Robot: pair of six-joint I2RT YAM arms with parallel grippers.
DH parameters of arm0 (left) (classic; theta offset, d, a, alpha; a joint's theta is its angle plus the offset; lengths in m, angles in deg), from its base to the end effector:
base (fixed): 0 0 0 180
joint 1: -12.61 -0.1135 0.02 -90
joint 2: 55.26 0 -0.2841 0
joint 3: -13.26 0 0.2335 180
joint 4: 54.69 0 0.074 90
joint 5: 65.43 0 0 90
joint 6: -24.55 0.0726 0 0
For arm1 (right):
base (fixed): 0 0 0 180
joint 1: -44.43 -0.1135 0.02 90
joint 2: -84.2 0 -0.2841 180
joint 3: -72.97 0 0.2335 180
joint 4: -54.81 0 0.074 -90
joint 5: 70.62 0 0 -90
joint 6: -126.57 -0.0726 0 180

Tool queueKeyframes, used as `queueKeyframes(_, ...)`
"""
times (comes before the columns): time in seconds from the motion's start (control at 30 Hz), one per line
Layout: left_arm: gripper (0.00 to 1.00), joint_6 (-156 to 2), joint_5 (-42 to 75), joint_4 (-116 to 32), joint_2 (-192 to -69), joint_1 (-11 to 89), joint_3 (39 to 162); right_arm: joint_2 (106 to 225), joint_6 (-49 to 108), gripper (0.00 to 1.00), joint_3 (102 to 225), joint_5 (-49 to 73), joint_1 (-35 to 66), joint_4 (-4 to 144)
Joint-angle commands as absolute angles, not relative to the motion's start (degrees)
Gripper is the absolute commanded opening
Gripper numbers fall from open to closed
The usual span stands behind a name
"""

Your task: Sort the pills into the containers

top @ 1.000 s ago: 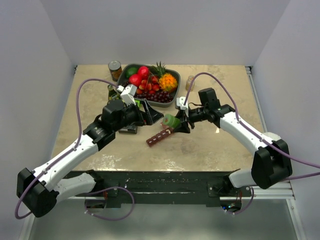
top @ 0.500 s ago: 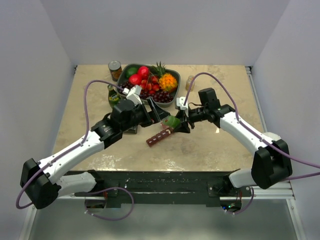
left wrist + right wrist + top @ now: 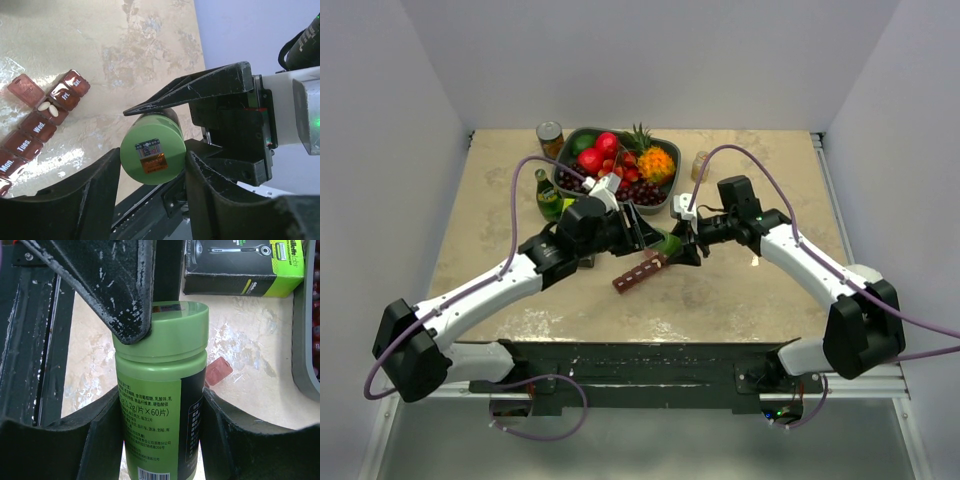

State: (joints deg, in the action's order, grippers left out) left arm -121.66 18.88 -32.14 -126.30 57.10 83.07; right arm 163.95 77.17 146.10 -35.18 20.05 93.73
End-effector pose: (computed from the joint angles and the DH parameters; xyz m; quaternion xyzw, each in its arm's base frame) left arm 0.2054 -0.2118 0.3182 -0.0584 0.8350 -0.4466 0.3161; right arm 0.2331 0.1706 0.2833 -0.5882 0.6008 0.3726 0.3927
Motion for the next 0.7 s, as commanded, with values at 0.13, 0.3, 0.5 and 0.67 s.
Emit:
queueKeyframes(0.13, 0.29, -103.36, 10.97, -29.70, -128.03, 57.53, 85.11, 161.98, 77.09, 0.00, 147.10, -38.27, 19.91, 91.94)
queueKeyframes(0.3, 0.22, -80.08, -4.83, -30.31, -129.70, 56.30, 84.23, 162.42, 76.39, 0.00, 147.01, -40.99, 19.82, 91.85)
queueKeyframes(0.5, 0.30, -50.18, -13.50, -17.14, -133.65, 56.38, 86.16, 162.69, 77.35, 0.00, 146.84, -41.96, 18.24, 92.55)
queueKeyframes(0.67, 0.58, -54.88, -4.08, -24.40, -126.91, 56.30, 85.03, 163.21, 78.76, 0.00, 147.01, -42.23, 17.89, 93.52)
